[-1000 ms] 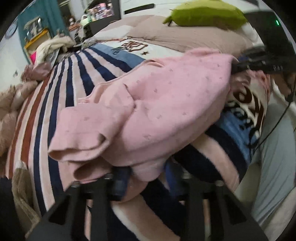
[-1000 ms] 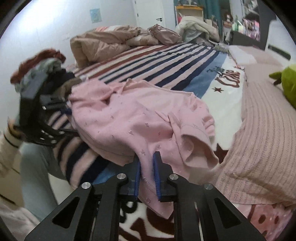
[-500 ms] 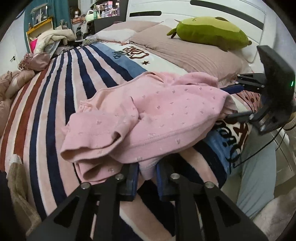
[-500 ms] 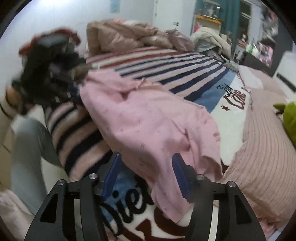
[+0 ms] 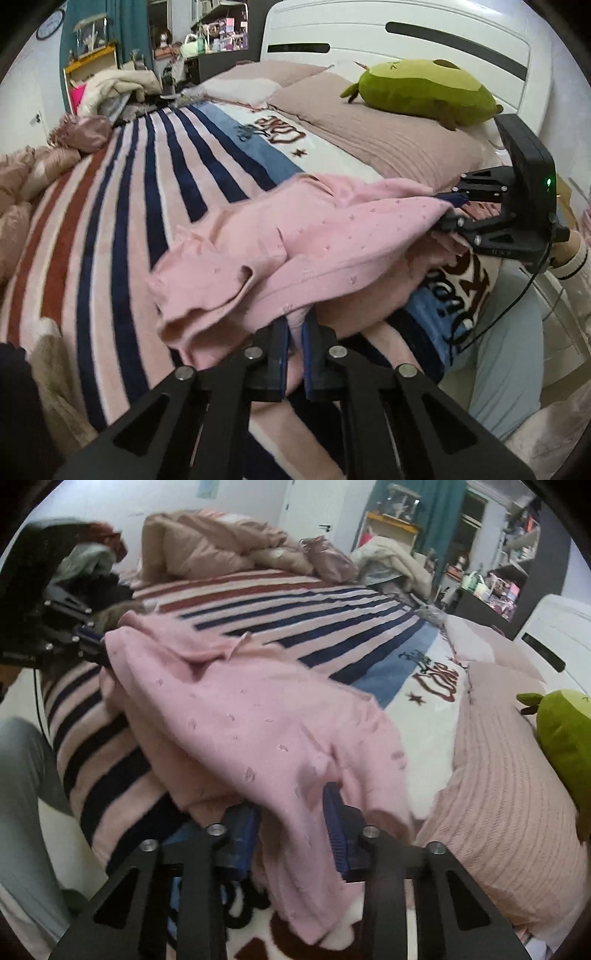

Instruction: Fold small clothes

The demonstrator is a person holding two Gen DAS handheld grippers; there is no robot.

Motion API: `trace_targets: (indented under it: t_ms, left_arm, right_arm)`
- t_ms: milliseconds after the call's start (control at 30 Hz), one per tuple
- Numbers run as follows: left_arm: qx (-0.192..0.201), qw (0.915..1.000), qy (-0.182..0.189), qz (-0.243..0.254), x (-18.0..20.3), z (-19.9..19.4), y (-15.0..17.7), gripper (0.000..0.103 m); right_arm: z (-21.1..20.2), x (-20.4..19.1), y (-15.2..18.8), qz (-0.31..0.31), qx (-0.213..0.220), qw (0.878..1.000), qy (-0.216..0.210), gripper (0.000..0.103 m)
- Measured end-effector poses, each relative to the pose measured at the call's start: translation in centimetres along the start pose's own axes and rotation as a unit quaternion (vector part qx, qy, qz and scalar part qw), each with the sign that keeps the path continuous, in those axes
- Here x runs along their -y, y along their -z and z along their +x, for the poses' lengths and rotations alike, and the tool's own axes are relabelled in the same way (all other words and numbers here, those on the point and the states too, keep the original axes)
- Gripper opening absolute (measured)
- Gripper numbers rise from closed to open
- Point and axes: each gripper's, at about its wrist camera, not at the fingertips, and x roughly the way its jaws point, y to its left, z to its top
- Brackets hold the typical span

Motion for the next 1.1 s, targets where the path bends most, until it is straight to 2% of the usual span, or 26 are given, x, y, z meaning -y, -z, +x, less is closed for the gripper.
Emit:
trace_targets:
  t_ms: [67, 167, 267, 467, 533, 567, 600, 667, 733, 833, 867, 933, 1000, 1033, 1067, 1100]
  left_arm:
    - [0.006, 1.0000, -0.003, -0.003, -0.3, 0.0, -0.9, 0.003]
    - [0.014, 0.9995, -0.030, 0.004, -1.0, 0.5, -2.9, 0.003]
    - [0.013, 0.9984, -0.054, -0.003, -2.8, 1.7, -5.4, 0.003]
    - [-0.002, 0.9965, -0.079, -0.027, -8.8, 7.4, -9.6, 0.006]
    - [-0.008, 0.9938, -0.098, -0.053, -10.9, 9.8, -10.2, 0.006]
    - [-0.014, 0.9912, -0.109, -0.074, -12.1, 10.7, -10.3, 0.010]
    - [-0.024, 0.9873, -0.119, -0.103, -13.3, 11.5, -10.1, 0.026]
    - [-0.026, 0.9816, -0.122, -0.145, -14.9, 11.7, -9.9, 0.046]
    - [-0.002, 0.9813, -0.095, -0.167, -15.6, 10.2, -8.8, 0.048]
    - [-0.004, 0.9873, -0.052, -0.150, -14.5, 8.7, -6.8, 0.060]
    - [-0.011, 0.9885, -0.045, -0.144, -14.0, 8.5, -6.0, 0.063]
    - [-0.027, 0.9900, -0.031, -0.135, -12.9, 8.6, -4.4, 0.063]
    - [-0.030, 0.9899, -0.017, -0.137, -12.0, 9.2, -3.1, 0.063]
    - [-0.030, 0.9890, -0.020, -0.143, -11.9, 9.6, -2.6, 0.062]
    - [-0.028, 0.9877, -0.030, -0.151, -12.0, 10.0, -2.4, 0.056]
    - [-0.028, 0.9857, -0.046, -0.159, -12.2, 10.3, -2.2, 0.034]
  right_arm:
    - [0.1, 0.7, -1.0, 0.008, 0.003, 1.000, 0.003, 0.007]
    - [0.7, 1.8, -2.8, 0.011, 0.004, 1.000, 0.011, 0.007]
    - [2.1, 4.2, -5.5, 0.035, 0.006, 0.999, 0.001, 0.007]
    - [7.9, 8.6, -10.3, 0.074, -0.030, 0.997, 0.003, 0.007]
    - [10.8, 9.8, -11.2, 0.092, -0.051, 0.994, 0.015, 0.007]
    - [11.9, 10.4, -11.5, 0.102, -0.059, 0.993, 0.023, 0.012]
    - [12.8, 11.0, -11.5, 0.113, -0.067, 0.991, 0.026, 0.016]
    - [13.8, 12.1, -11.5, 0.134, -0.075, 0.988, 0.030, 0.043]
    - [12.4, 12.9, -10.8, 0.154, -0.054, 0.986, 0.025, 0.049]
    - [9.1, 13.1, -9.1, 0.170, -0.021, 0.985, 0.005, 0.068]
    - [8.5, 13.0, -8.8, 0.170, -0.016, 0.985, 0.002, 0.070]
    - [7.3, 12.0, -7.1, 0.164, -0.024, 0.986, -0.025, 0.072]
    - [8.1, 10.9, -5.9, 0.154, -0.053, 0.986, -0.041, 0.073]
    - [9.1, 10.2, -5.3, 0.145, -0.073, 0.986, -0.026, 0.073]
    - [9.7, 9.9, -4.9, 0.141, -0.081, 0.987, -0.010, 0.071]
    - [10.5, 9.8, -4.6, 0.142, -0.087, 0.986, 0.013, 0.068]
